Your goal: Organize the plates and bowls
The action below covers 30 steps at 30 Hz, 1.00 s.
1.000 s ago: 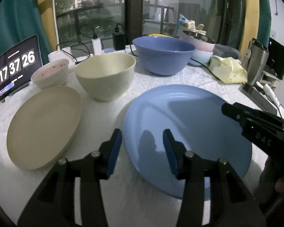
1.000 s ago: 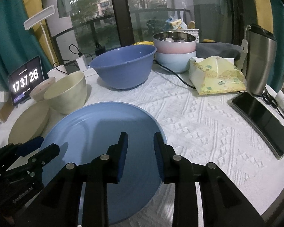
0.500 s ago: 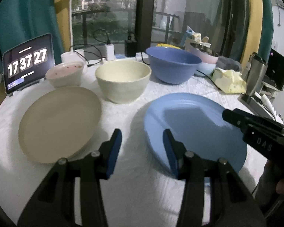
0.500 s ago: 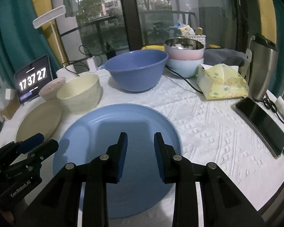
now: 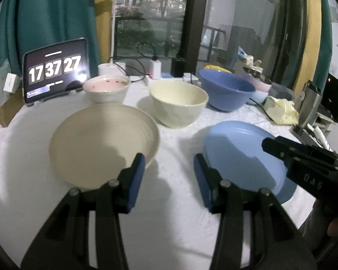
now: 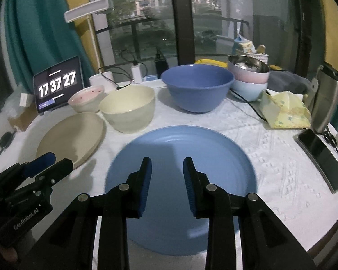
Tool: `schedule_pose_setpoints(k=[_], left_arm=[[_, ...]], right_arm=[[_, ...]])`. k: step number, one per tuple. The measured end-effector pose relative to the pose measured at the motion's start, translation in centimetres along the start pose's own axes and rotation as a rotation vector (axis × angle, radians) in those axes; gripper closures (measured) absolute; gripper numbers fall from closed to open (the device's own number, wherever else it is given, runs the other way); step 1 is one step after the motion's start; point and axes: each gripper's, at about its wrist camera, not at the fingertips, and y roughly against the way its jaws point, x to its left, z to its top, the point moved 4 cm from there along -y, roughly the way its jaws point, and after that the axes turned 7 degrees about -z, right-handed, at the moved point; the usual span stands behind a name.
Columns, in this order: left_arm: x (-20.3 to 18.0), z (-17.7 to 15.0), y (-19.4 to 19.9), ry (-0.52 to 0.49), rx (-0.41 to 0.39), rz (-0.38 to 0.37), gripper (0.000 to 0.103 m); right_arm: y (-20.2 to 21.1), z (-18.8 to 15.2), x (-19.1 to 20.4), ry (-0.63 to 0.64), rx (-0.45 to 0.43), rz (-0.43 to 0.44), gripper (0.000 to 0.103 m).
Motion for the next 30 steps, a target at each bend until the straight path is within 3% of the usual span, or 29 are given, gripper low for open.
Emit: schedule_pose_setpoints(k=[30], left_arm=[[11.0, 0.8, 3.0, 0.108, -0.073, 0.136, 0.056]], right_arm=[[-2.2, 1.7, 9.2, 0.105, 0.038, 0.056, 0.072]])
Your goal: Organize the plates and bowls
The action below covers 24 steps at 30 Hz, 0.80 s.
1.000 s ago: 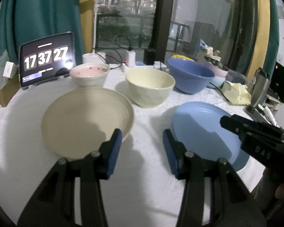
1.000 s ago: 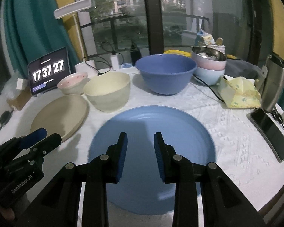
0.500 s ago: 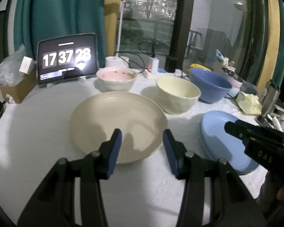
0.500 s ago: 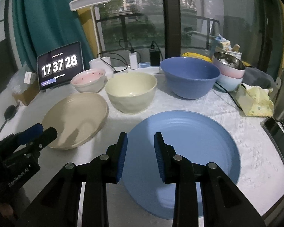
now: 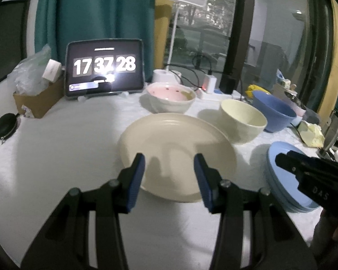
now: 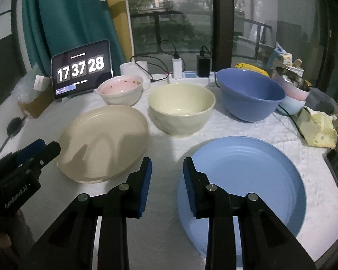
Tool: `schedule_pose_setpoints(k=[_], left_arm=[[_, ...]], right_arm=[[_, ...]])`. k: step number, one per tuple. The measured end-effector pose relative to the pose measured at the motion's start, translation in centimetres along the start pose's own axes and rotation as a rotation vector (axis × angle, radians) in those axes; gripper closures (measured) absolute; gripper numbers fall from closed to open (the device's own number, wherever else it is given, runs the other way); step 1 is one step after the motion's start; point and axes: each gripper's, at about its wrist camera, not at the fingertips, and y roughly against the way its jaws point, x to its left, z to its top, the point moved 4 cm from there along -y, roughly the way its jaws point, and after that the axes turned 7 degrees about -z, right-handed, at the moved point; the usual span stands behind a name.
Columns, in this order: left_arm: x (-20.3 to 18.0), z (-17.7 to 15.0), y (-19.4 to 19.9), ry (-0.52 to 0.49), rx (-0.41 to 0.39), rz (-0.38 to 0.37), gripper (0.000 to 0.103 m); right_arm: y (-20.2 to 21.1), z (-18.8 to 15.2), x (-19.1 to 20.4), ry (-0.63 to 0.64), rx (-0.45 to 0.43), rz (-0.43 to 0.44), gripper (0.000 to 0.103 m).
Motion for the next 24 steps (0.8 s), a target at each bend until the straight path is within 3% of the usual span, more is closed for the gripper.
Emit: schedule_pose_setpoints(k=[24], left_arm=[[6.2, 0.8, -3.6, 0.075, 0.044, 0.033, 0.056]], right_arm=[[-5.0, 1.5, 4.8, 0.042, 0.086, 0.035, 0.072]])
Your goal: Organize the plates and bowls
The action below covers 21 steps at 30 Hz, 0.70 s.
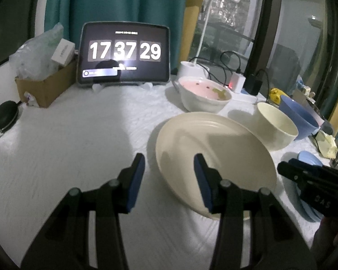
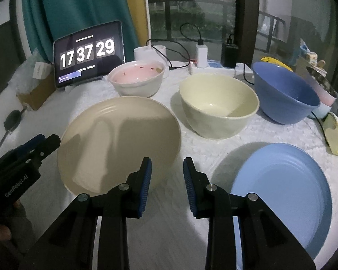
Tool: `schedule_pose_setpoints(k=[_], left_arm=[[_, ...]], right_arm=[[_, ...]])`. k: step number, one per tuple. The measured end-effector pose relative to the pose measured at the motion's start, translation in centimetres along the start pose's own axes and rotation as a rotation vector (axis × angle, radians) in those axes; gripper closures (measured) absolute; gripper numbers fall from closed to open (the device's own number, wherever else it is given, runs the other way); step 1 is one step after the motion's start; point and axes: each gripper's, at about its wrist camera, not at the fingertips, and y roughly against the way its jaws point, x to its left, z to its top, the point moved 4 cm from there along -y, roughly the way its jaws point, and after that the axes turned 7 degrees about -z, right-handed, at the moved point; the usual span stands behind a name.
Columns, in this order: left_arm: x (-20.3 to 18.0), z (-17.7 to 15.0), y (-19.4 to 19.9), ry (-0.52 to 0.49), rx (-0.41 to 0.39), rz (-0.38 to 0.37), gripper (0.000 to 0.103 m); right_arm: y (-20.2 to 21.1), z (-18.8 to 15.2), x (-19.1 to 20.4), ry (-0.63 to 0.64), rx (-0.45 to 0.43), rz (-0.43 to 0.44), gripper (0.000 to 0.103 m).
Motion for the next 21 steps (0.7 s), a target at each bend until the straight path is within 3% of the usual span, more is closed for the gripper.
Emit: schedule_pose_setpoints(k=[21], left_arm=[[0.2, -0.6, -3.7, -0.005, 0.169, 0.006, 0.057]], right_arm=[[-4.2, -0.9, 1.1, 0.012, 0.107, -0.004, 0.072]])
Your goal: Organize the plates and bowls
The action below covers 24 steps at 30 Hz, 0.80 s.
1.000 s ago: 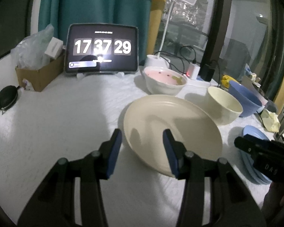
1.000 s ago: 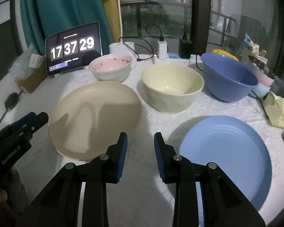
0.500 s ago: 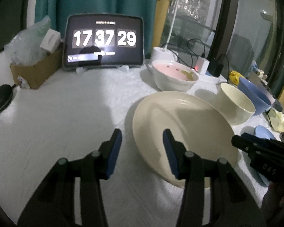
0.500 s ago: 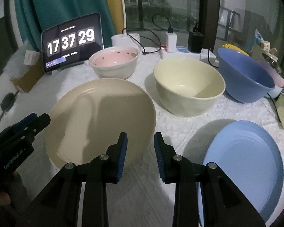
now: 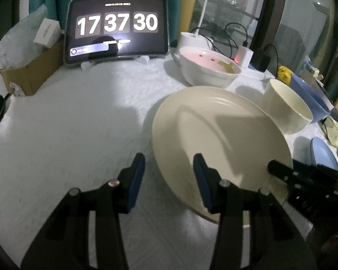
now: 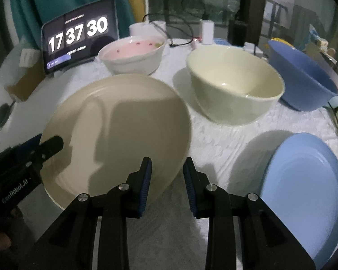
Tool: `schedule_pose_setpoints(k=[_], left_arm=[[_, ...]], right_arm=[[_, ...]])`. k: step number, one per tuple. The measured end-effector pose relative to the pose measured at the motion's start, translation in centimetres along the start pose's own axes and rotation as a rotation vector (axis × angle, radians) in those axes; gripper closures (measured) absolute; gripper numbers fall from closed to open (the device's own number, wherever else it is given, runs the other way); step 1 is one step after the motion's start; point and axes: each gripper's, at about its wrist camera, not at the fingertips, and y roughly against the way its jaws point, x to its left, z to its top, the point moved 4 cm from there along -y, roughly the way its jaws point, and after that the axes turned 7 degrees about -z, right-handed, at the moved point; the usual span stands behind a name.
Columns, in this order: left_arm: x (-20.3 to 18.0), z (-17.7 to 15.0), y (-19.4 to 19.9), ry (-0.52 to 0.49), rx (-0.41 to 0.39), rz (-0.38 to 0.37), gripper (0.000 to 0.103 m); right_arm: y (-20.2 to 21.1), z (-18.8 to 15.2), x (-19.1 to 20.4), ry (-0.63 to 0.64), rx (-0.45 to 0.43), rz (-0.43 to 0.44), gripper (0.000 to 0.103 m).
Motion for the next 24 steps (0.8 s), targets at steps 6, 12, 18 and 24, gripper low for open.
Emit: schedule_pose_setpoints(k=[6, 12, 18, 24], left_arm=[[-0.5, -0.2, 0.2, -0.018, 0.001, -0.021, 0.062], [-0.7, -0.6, 0.9, -0.009, -0.01, -0.015, 0.062], [-1.2, -1.3, 1.9, -0.01, -0.009, -0.017, 0.062], [-1.8, -1.5, 3.6, -0.014, -0.037, -0.023, 0.062]], right_arm=[[0.2, -0.2, -0.1, 0.0, -0.012, -0.001, 0.073], [1.5, -0.3, 0.1, 0.022, -0.046, -0.001, 0.073], [2.7, -0.5, -0.2, 0.014, -0.065, 0.005, 0.073], [4.3, -1.1, -0.5, 0.01, -0.088, 0.012, 0.073]])
